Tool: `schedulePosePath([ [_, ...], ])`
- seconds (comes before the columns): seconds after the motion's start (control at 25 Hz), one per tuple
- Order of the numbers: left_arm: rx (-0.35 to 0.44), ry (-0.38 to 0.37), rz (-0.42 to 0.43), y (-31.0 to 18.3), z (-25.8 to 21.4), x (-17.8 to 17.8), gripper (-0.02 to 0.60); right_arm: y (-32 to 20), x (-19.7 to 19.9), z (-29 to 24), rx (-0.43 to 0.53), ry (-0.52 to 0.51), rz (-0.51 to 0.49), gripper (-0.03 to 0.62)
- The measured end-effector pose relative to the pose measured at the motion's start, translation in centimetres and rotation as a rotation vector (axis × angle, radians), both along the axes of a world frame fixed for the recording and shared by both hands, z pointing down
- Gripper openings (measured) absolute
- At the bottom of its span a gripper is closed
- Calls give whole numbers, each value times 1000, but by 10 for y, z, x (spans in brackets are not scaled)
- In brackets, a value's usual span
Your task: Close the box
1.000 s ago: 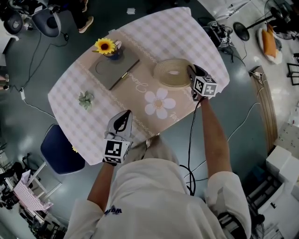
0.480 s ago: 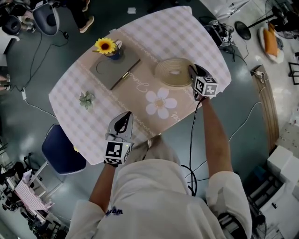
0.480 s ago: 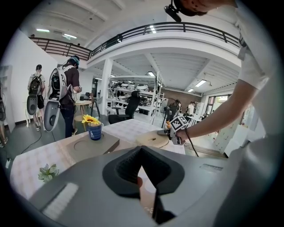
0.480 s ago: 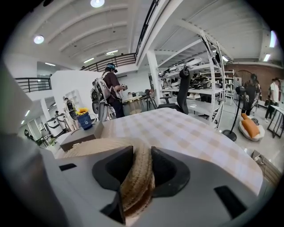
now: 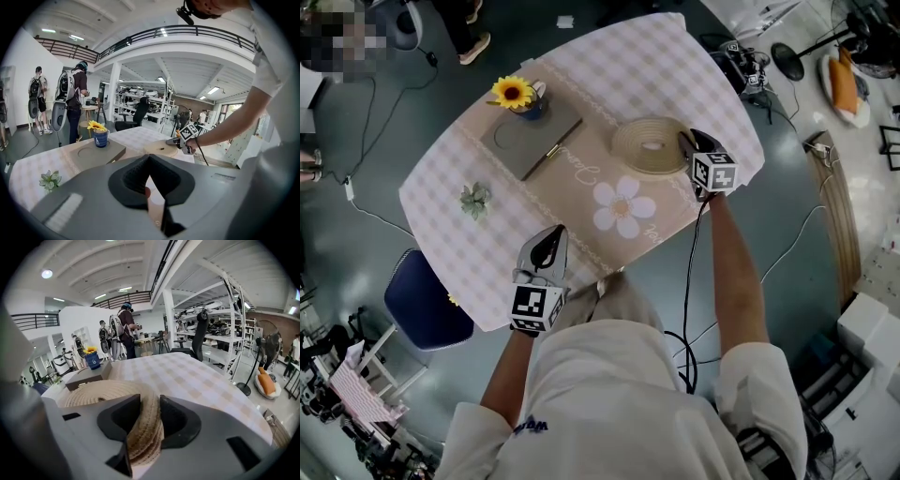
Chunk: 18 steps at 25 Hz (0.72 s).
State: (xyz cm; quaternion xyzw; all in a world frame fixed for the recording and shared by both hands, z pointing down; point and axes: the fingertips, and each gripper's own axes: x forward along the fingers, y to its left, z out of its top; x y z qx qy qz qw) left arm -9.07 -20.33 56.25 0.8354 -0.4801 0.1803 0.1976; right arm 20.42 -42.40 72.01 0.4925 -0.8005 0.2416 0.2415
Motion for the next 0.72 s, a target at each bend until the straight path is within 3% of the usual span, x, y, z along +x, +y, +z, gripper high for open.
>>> schedulePosePath([
  [0.72, -21, 55, -49, 8, -2, 5, 2, 1, 2, 5, 40, 83, 32, 145],
])
